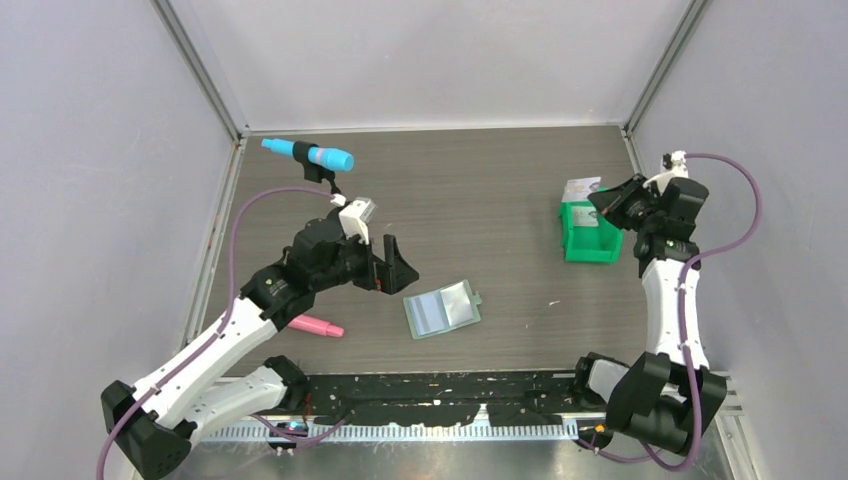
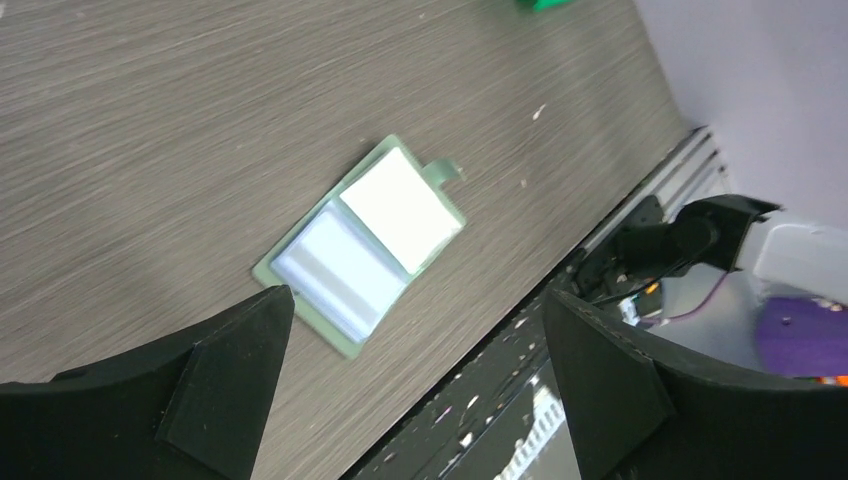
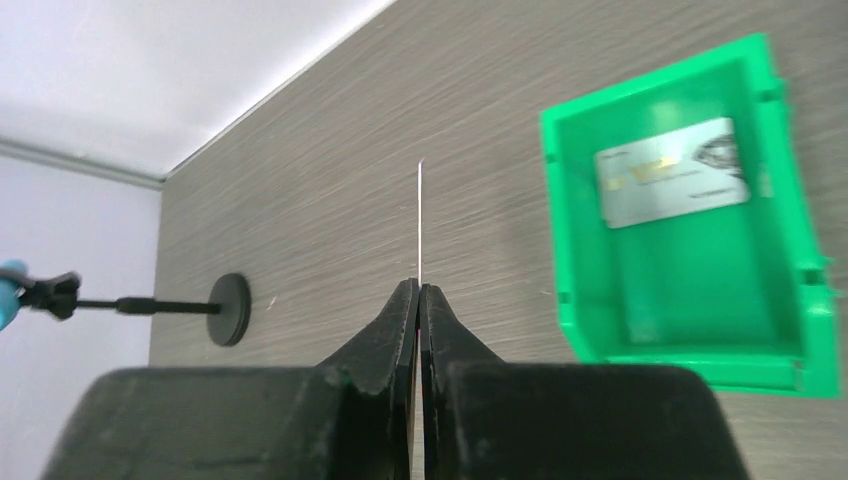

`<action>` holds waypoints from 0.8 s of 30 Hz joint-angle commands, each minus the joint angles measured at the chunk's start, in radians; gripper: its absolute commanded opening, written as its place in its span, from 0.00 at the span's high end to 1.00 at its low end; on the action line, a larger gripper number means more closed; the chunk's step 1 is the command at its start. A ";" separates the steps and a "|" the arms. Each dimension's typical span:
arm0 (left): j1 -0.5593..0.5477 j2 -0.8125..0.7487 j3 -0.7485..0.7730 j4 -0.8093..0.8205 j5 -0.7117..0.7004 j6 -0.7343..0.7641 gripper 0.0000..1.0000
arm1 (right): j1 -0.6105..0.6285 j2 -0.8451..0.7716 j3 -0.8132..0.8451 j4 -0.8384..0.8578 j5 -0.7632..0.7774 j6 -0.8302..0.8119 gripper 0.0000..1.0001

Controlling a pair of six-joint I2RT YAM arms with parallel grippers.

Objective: Take the credit cards out of the card holder
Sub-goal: Place the credit card in the storage box.

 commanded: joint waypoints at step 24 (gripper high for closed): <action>-0.002 0.025 0.217 -0.476 -0.084 0.345 0.00 | -0.118 0.232 0.221 -0.207 0.063 -0.411 0.95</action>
